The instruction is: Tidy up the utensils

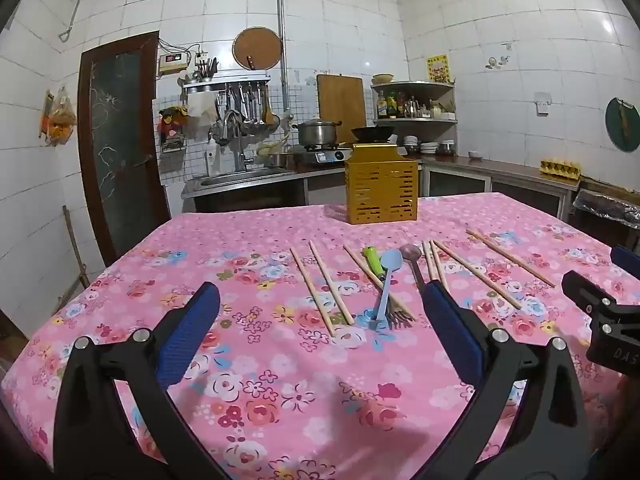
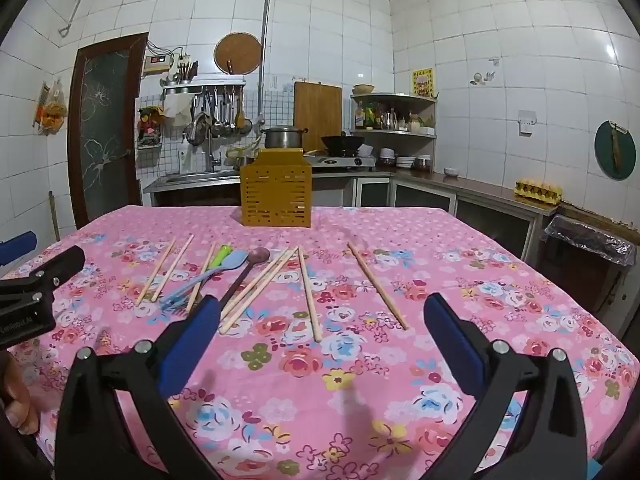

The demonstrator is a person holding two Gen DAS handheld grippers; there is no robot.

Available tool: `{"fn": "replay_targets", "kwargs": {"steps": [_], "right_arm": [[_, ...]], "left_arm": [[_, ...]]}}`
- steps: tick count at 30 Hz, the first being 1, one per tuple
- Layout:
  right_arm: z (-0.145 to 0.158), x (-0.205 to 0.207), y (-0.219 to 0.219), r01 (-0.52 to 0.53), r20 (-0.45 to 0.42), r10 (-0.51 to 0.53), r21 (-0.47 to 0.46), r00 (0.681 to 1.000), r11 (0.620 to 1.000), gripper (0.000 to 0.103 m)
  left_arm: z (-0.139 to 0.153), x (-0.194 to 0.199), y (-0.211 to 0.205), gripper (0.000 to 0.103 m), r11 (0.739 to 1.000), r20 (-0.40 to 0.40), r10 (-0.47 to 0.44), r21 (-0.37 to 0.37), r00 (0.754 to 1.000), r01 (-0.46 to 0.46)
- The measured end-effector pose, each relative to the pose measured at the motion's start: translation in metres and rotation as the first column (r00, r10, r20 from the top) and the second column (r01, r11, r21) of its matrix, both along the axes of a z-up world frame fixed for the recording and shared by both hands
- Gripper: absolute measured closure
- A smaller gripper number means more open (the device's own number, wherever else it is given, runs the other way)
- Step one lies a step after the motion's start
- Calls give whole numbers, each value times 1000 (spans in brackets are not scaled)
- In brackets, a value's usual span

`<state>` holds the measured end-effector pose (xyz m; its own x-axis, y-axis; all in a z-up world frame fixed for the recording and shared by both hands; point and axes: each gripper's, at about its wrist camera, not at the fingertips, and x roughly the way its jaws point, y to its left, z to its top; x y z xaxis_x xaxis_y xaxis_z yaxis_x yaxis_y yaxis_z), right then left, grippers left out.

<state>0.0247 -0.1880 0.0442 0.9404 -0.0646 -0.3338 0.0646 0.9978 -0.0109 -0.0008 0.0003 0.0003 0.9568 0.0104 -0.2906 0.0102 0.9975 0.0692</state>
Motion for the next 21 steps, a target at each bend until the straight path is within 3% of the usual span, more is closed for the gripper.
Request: {"fn": "replay_targets", "kwargs": {"steps": [21], "right_arm": [[1,0,-1,12,13,-11,-10,1000,1000,4]], "left_arm": [[-3,6,2,5,999,-27,-31,-18,999,30]]}}
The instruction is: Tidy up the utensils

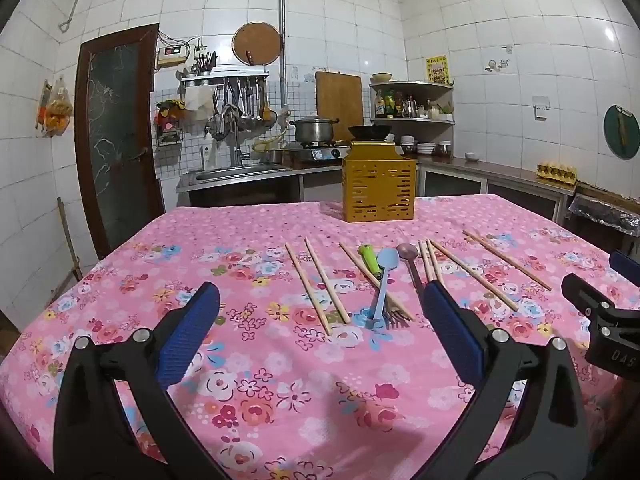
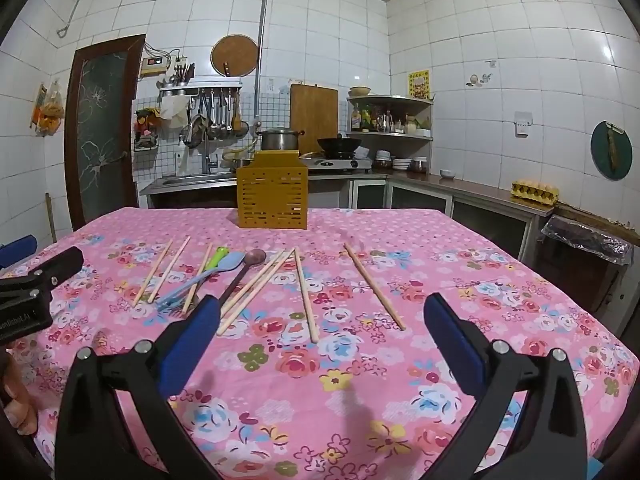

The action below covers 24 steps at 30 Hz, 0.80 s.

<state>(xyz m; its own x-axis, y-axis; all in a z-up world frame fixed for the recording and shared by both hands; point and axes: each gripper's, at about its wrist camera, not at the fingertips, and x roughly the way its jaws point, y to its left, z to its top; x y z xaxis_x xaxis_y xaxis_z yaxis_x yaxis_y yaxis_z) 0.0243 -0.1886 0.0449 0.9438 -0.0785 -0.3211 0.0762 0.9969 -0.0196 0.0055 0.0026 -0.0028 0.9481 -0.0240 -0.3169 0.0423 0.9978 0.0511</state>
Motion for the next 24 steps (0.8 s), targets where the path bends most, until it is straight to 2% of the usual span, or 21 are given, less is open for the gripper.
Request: {"fn": "replay_targets", "kwargs": {"steps": [24], "right_arm": [[0,0,1,7,1,-7,-9,1000,1000,4]], "left_arm": [[0,2,3,5,1000,-15,5,-19,1000,-5]]}}
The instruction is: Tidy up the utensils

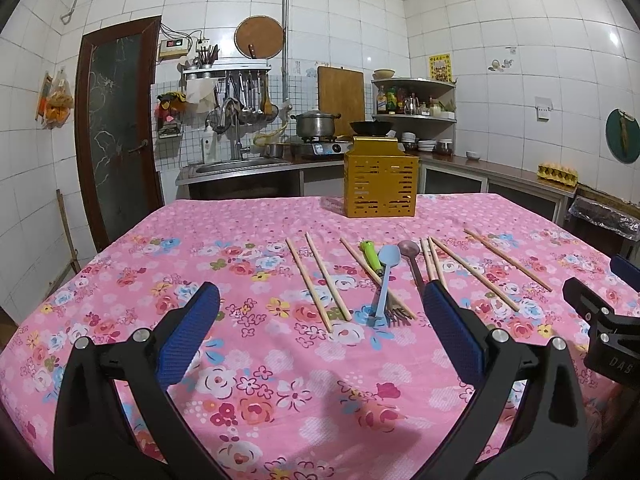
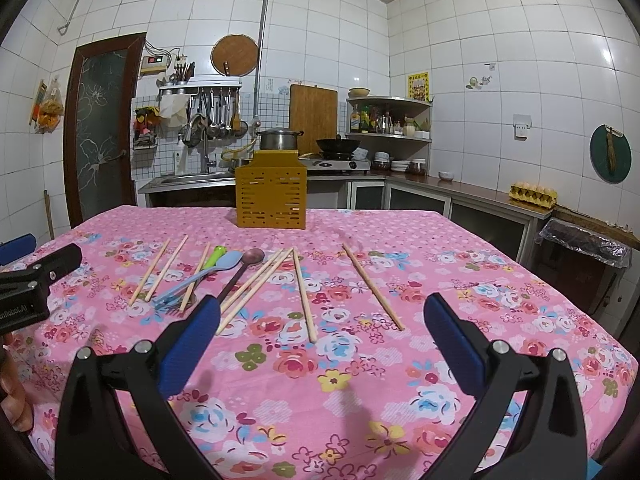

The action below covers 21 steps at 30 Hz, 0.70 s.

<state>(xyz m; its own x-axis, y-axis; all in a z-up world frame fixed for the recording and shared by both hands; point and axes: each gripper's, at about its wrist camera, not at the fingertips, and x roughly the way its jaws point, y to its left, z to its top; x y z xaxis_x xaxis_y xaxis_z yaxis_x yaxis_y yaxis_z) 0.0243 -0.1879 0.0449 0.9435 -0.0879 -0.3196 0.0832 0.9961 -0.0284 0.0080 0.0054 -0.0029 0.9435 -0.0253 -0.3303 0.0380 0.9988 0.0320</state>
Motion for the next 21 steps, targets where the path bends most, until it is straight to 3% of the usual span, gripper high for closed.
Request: {"fn": "replay_targets", "kwargs": {"steps": [21], "right_arm": [[-3,2,1,3,8,-3,-12,1000,1000,4]], "left_arm": [[-1,1,1,5,1000,0,-2,-3,1000,2]]}}
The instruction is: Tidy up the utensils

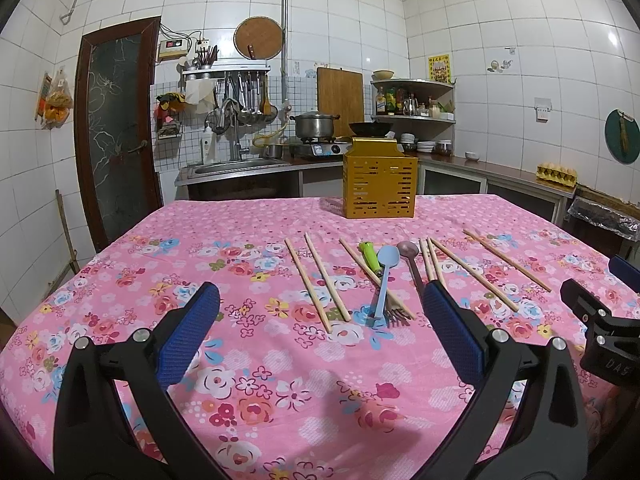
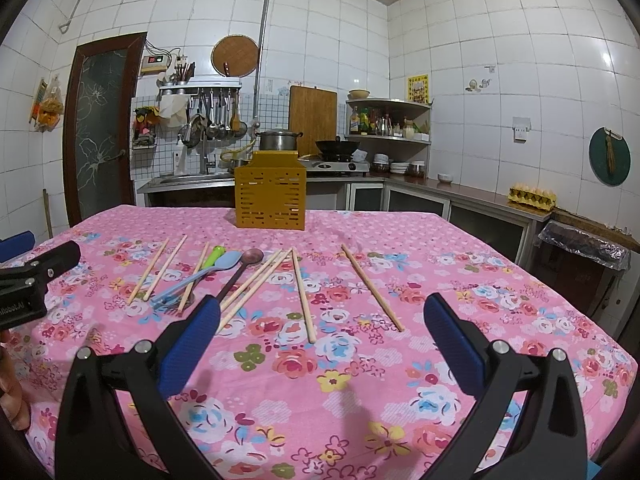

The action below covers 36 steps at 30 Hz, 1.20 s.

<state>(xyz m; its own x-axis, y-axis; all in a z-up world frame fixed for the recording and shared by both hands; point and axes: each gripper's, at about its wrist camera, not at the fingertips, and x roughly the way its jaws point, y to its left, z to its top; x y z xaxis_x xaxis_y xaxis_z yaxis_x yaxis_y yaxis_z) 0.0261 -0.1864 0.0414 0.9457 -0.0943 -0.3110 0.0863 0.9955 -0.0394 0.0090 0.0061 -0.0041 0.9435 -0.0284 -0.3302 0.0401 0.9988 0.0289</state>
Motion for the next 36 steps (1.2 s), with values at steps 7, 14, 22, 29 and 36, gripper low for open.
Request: {"fn": "replay_targets", "kwargs": {"steps": [7,14,22,29,36], "right_arm": [[0,-1,0,0,5,0,-1,1000,1000,4],[0,-1,0,0,3,1,-1,1000,1000,4],[1,0,1,-1,1,1,-2,1000,1000,4],[-1,1,1,-4,-6,4,-3,1000,1000,4],[-3,5,3,-16,-20,16,-3,1000,1000,4]], "left_arm": [[0,0,-1,5,1000,1,0,-2,1000,0],[0,0,0,5,1000,1,0,-1,1000,0],[0,1,-1,5,1000,-3,-7,-12,1000,7],[-1,1,-1,5,1000,-10,-12,-16,1000,12],[0,5,2,5,1000,-28,1,-24,1000,-2]]}}
